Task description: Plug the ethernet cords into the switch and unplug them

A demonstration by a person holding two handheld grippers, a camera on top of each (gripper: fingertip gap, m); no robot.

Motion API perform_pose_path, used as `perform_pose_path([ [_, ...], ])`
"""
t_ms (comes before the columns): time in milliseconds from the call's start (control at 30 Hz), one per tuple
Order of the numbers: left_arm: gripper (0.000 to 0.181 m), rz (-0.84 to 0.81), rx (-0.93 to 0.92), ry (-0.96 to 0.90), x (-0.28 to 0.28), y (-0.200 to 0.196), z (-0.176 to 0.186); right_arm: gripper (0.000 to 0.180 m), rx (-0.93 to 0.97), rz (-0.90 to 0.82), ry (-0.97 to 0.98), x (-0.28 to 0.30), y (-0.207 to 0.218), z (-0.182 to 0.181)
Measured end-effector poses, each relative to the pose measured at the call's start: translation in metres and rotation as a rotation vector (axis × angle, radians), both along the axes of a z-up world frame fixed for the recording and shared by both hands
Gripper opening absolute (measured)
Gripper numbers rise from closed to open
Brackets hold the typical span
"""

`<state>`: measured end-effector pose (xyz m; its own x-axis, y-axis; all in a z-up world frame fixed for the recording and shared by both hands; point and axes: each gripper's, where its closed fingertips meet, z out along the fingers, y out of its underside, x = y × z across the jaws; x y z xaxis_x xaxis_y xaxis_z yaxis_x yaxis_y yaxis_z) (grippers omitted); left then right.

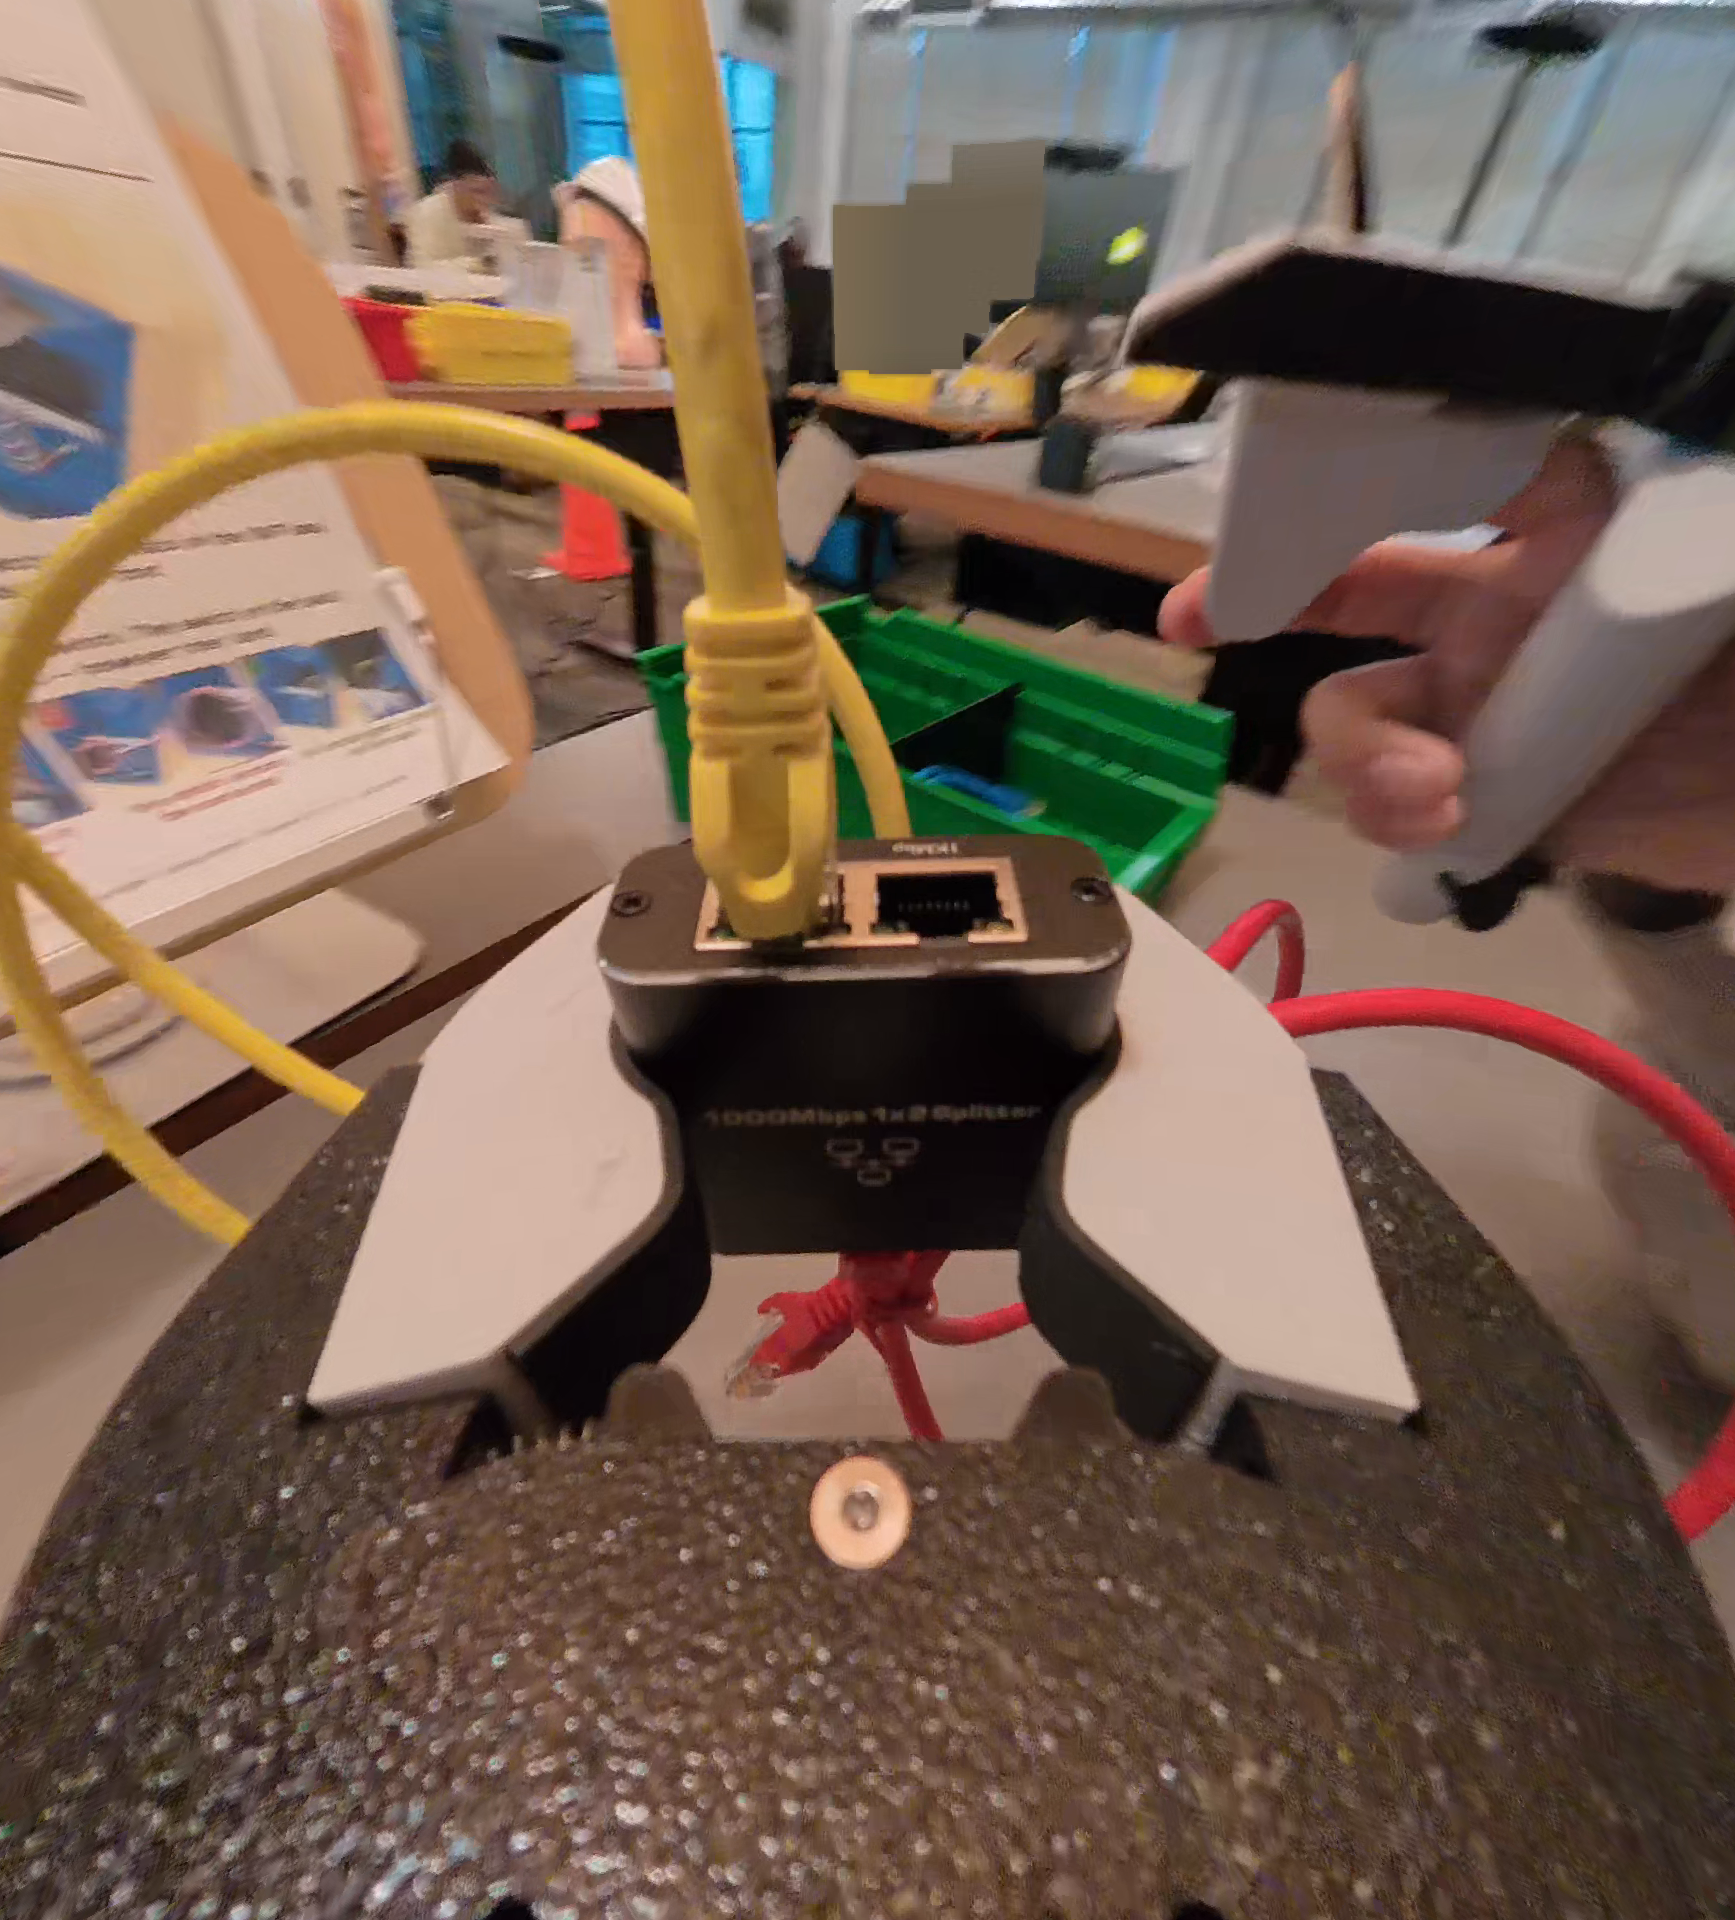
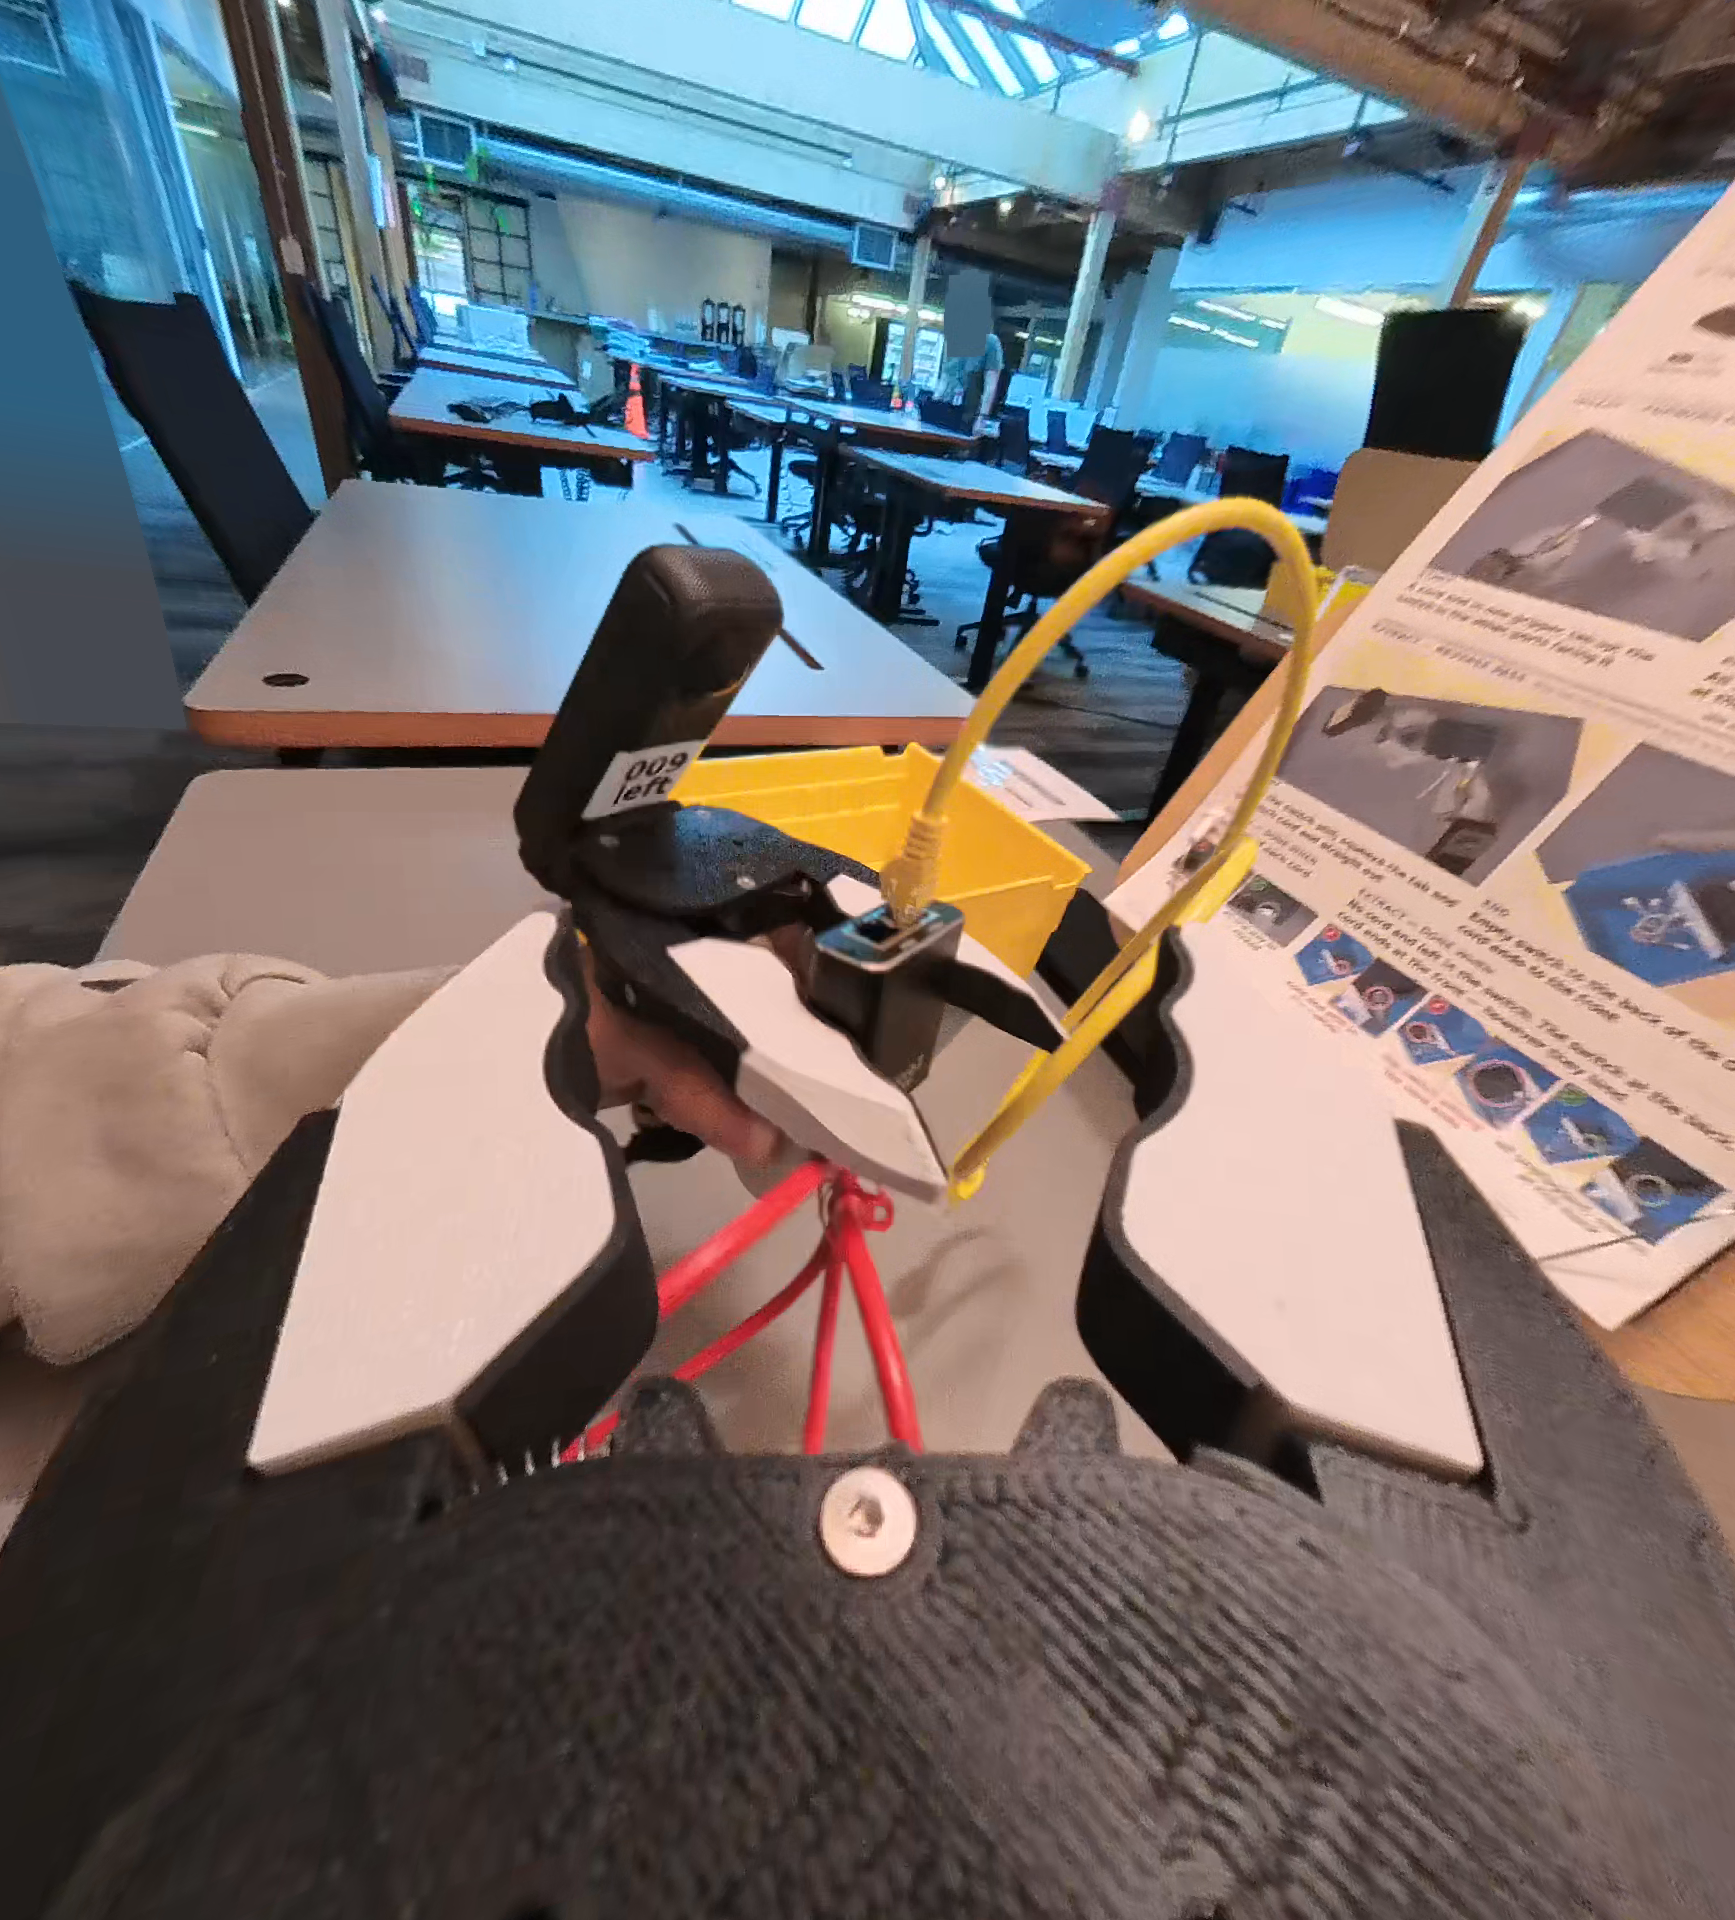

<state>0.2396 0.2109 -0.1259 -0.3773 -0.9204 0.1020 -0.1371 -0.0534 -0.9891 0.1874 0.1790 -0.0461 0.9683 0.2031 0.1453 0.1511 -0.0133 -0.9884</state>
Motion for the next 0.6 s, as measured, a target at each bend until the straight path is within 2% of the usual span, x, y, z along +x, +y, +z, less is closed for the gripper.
perform_pose_path([
  [133, 0.075, -0.182, -0.146, -0.066, -0.010, -0.020, 0.029, 0.095, 0.042, -0.063, -0.061, 0.009, -0.014, 0.014],
  [300, 0.075, -0.300, -0.109, -0.073, -0.022, -0.040, 0.041, 0.076, 0.092, -0.079, -0.075, 0.009, -0.020, 0.025],
  [500, 0.075, -0.306, -0.155, -0.003, -0.026, -0.044, 0.040, 0.066, 0.082, -0.092, -0.065, 0.014, -0.015, 0.018],
  [600, 0.075, -0.307, -0.087, 0.042, -0.028, -0.045, 0.032, 0.059, 0.080, -0.047, -0.042, 0.007, -0.011, 0.014],
])
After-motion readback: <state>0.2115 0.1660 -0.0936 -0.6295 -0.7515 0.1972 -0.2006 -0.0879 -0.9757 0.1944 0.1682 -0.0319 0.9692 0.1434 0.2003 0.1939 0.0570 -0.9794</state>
